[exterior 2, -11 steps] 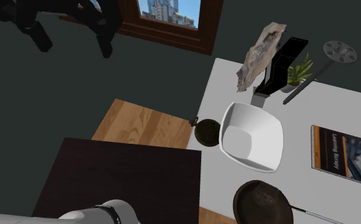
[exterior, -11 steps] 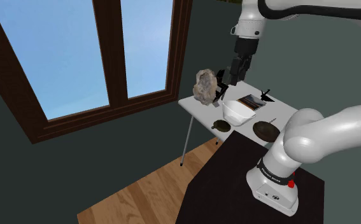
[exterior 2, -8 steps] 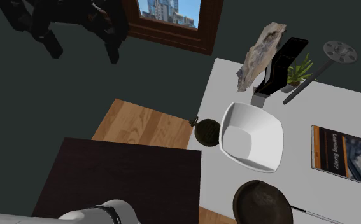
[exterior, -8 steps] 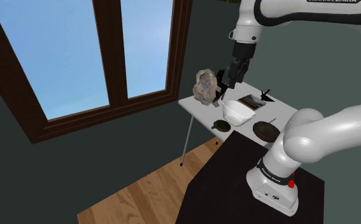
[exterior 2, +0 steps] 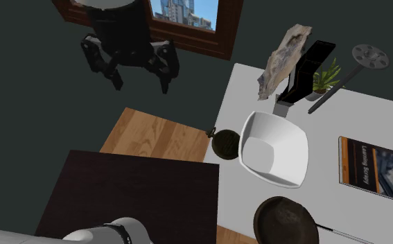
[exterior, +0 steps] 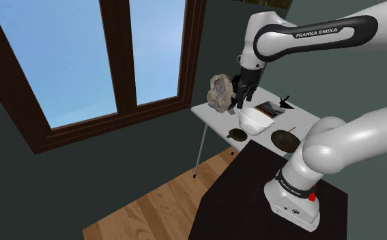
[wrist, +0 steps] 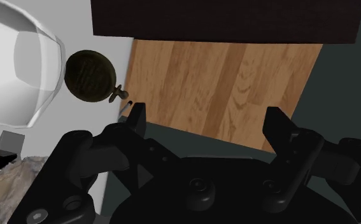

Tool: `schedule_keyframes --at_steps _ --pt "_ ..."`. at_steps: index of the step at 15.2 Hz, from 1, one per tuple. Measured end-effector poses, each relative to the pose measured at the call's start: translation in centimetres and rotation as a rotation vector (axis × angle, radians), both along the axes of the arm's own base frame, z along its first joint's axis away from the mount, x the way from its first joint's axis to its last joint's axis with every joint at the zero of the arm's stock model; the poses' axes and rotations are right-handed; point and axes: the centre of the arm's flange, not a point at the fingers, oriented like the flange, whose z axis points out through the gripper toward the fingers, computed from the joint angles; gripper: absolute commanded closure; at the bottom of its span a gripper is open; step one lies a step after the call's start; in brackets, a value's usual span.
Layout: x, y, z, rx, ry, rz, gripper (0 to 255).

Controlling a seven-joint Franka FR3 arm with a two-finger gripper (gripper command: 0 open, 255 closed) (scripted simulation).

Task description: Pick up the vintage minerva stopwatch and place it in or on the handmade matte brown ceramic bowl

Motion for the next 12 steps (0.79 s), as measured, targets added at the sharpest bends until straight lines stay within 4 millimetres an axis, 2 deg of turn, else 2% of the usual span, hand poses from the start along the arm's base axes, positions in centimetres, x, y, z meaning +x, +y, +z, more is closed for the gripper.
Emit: schedule_keyframes --at_steps 4,12 --pt "1.4 -1.3 -4.7 -0.033 -0.005 -0.011 0" --pt "3.5 -5.5 -13.4 -0.097 -0.014 -0.036 0"
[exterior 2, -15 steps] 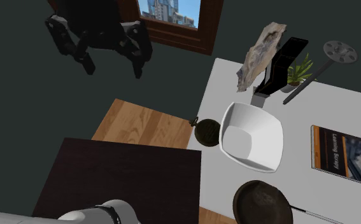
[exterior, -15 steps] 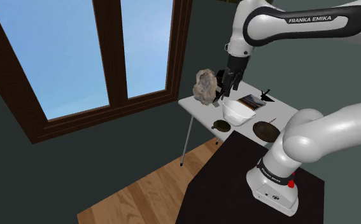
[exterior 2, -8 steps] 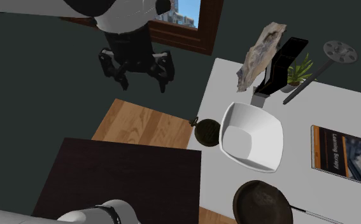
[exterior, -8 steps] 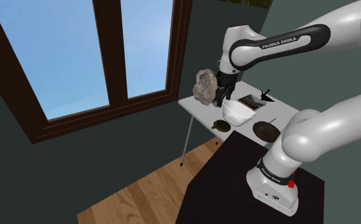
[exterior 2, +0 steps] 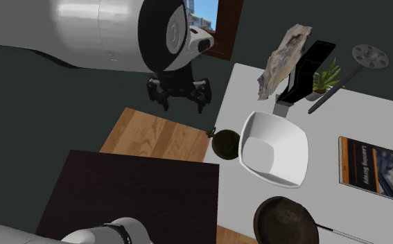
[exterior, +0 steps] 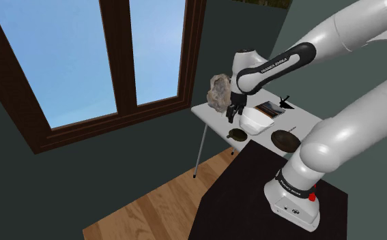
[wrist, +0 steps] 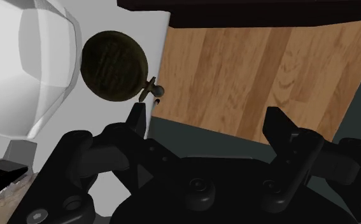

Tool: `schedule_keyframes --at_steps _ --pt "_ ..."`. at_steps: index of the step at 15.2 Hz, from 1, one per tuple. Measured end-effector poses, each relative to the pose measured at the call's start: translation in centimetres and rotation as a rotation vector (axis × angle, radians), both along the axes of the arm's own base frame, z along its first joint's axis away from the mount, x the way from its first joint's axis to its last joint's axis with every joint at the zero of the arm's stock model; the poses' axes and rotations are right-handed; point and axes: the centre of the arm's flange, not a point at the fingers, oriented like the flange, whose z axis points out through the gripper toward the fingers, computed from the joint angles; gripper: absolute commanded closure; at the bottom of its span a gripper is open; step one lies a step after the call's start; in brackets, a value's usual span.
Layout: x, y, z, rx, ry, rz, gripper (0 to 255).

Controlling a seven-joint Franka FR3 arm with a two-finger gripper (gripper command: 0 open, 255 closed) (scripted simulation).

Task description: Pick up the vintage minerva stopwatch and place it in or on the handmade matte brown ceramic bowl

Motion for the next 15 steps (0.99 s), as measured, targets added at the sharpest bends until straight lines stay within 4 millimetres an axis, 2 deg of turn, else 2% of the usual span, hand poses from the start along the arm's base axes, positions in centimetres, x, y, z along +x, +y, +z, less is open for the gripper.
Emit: schedule_keyframes --at_steps 6,12,15 --pt "2.2 -3.3 -7.0 -0.048 -0.007 -0.017 0" --pt "4.3 -6.9 -12.8 -0.096 -0.016 -0.034 0" --pt "3.9 -7.7 -14.6 -0.101 -0.016 -0.036 0"
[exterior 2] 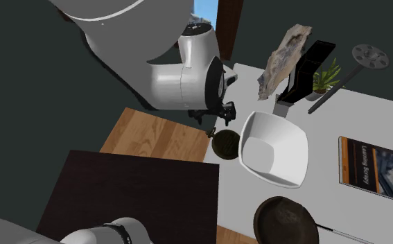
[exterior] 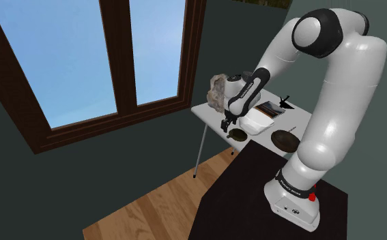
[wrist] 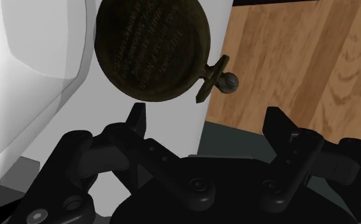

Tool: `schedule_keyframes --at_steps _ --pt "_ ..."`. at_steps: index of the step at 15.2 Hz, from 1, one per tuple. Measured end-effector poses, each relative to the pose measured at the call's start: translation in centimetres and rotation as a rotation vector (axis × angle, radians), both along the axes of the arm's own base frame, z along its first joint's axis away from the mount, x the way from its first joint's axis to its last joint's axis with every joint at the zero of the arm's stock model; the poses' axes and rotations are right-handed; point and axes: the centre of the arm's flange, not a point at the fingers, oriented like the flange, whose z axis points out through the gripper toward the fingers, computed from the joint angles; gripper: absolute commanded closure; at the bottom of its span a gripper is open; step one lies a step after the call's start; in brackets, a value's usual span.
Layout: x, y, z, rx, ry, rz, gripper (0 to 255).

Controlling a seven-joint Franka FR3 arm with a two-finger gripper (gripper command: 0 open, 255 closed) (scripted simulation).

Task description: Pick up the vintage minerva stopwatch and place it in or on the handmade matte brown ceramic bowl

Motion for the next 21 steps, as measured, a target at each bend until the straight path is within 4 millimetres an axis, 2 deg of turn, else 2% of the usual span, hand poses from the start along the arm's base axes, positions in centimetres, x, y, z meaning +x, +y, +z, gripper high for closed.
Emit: schedule_keyframes --at_steps 5,11,12,21 --pt "-0.2 -0.5 -2.4 -0.001 0.0 0.0 0" --pt "-0.3 -0.7 -2.9 -0.001 -0.001 0.0 0" --pt "-0.3 -0.7 -2.9 -0.001 -0.001 0.0 255" --pt "-0.2 -0.7 -2.8 -0.001 -0.003 0.001 255"
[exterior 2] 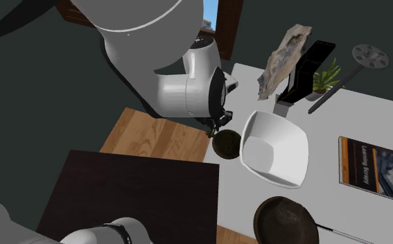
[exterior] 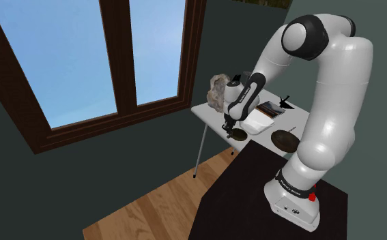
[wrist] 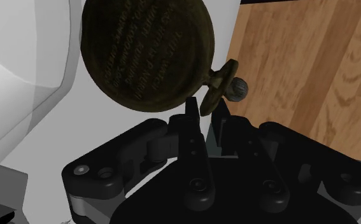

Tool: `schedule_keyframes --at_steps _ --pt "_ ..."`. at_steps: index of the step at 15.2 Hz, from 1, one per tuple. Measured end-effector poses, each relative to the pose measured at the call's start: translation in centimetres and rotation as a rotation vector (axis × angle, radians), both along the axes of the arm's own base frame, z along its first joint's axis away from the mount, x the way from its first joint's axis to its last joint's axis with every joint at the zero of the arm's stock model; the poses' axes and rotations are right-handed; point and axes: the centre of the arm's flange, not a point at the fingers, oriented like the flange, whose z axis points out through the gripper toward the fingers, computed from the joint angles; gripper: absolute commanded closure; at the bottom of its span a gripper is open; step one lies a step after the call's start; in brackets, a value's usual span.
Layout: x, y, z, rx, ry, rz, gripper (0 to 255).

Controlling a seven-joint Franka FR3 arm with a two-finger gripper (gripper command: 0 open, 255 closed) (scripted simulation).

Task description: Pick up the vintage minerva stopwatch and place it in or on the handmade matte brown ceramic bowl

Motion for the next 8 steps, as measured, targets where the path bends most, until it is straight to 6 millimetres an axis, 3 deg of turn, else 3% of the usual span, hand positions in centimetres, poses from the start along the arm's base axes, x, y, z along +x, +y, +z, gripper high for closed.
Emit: schedule_keyframes --at_steps 3,8 --pt "-0.1 0.0 0.5 0.0 0.002 -0.001 255" --pt "-0.1 0.0 3.0 0.0 0.002 -0.001 255"
